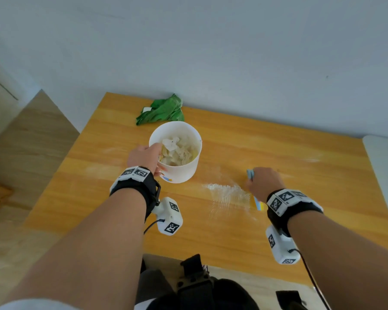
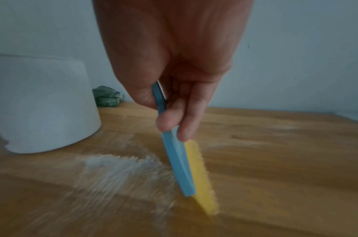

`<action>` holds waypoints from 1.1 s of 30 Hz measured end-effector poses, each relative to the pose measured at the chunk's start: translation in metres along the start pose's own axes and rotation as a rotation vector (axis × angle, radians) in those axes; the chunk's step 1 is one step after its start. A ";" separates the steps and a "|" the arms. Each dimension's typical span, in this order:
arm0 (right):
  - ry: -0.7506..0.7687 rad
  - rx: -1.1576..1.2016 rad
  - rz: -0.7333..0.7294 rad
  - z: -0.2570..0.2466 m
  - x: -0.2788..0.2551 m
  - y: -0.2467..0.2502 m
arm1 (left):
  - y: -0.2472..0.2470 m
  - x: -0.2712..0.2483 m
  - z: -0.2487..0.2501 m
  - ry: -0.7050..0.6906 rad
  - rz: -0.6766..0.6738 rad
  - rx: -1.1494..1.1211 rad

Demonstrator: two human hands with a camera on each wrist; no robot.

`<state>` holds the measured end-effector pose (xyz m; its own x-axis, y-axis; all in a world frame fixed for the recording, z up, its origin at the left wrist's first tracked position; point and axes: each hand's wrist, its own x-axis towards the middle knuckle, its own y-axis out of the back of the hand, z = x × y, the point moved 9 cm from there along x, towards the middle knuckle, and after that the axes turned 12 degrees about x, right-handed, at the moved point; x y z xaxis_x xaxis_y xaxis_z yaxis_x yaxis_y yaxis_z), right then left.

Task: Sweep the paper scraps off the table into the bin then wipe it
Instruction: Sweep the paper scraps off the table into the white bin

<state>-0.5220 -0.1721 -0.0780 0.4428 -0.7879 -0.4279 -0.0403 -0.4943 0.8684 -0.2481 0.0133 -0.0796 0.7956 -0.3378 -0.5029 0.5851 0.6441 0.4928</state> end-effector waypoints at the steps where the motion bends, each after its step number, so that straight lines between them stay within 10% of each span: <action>1: 0.021 -0.002 -0.028 -0.006 -0.002 -0.008 | 0.000 0.000 -0.002 0.005 0.005 -0.021; 14: 0.141 0.444 -0.013 -0.044 0.004 0.005 | 0.003 -0.003 0.010 -0.062 0.009 -0.037; 21: 0.307 0.007 0.124 -0.067 0.025 0.031 | 0.030 0.000 0.011 -0.112 0.129 -0.087; 33: 0.399 -0.159 -0.305 -0.097 0.014 -0.013 | 0.057 0.017 -0.009 -0.043 0.234 -0.243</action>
<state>-0.4282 -0.1416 -0.0709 0.7212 -0.4000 -0.5655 0.2664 -0.5934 0.7595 -0.2028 0.0505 -0.0667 0.9128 -0.1870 -0.3631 0.3354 0.8506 0.4050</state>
